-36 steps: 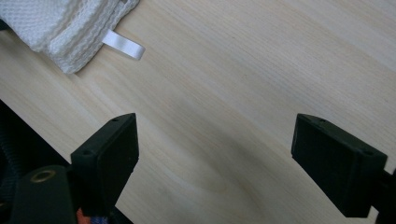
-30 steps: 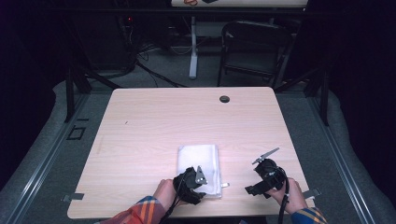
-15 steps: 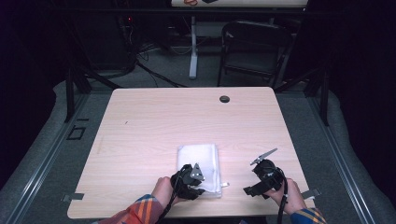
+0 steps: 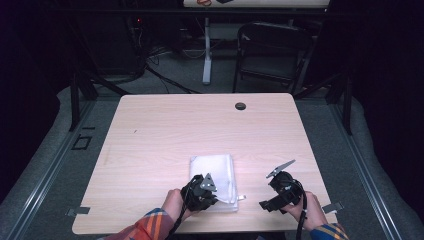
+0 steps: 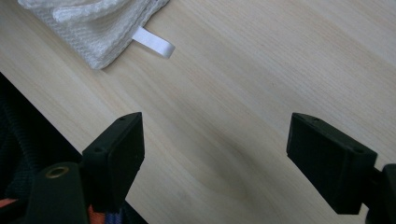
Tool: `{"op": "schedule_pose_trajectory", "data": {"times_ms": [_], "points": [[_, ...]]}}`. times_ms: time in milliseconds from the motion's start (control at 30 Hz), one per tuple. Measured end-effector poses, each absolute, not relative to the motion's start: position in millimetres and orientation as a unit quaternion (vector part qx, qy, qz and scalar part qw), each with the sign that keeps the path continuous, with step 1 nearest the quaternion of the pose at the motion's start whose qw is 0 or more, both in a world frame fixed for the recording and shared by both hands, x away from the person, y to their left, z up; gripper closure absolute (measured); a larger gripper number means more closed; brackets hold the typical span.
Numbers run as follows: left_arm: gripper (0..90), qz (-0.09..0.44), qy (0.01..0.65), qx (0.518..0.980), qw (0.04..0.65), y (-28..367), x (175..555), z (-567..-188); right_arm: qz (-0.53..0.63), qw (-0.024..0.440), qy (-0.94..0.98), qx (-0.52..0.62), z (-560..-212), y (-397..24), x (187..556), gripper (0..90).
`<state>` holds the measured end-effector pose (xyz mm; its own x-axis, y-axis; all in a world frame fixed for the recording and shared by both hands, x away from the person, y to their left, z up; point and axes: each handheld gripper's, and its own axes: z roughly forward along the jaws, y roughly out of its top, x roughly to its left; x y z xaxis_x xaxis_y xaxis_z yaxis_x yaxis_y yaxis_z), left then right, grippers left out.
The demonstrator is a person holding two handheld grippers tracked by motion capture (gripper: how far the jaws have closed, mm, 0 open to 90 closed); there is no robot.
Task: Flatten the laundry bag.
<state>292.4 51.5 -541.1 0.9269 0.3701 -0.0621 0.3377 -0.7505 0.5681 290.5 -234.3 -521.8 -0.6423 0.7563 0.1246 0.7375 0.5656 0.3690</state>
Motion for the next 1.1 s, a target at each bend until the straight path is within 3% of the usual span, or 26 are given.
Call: {"op": "schedule_pose_trajectory", "data": {"times_ms": [300, 333, 467, 533, 567, 633, 900, 1100], "points": [[86.2, 0.042, 0.184, 0.93, 0.315, 54.0, 291.5, -534.6, 0.197, 0.02, 0.889, 0.413, -521.8, -231.1, 290.4, 27.2], [86.3, 0.045, 0.184, 0.93, 0.316, 54.5, 291.0, -533.8, 0.195, 0.025, 0.891, 0.409, -520.5, -228.6, 289.2, 32.4], [86.5, 0.056, 0.186, 0.927, 0.322, 56.1, 289.7, -530.6, 0.197, 0.027, 0.895, 0.4, -519.9, -223.1, 287.7, 39.7], [86.6, 0.06, 0.189, 0.923, 0.329, 56.9, 289.9, -529.7, 0.201, 0.027, 0.898, 0.389, -519.3, -217.0, 286.7, 48.9], [86.6, 0.061, 0.189, 0.923, 0.329, 57.2, 290.4, -529.2, 0.201, 0.027, 0.898, 0.389, -519.3, -217.0, 286.7, 48.9], [86.7, 0.062, 0.194, 0.92, 0.335, 58.2, 290.8, -528.4, 0.208, 0.032, 0.9, 0.382, -518.5, -211.0, 285.3, 63.7], [86.7, 0.06, 0.201, 0.915, 0.344, 61.3, 292.4, -526.5, 0.237, 0.041, 0.908, 0.342, -518.0, -188.2, 283.8, 86.0], [86.6, 0.063, 0.203, 0.915, 0.344, 62.0, 292.6, -525.3, 0.249, 0.041, 0.913, 0.322, -520.2, -171.8, 286.9, 90.0]]}}
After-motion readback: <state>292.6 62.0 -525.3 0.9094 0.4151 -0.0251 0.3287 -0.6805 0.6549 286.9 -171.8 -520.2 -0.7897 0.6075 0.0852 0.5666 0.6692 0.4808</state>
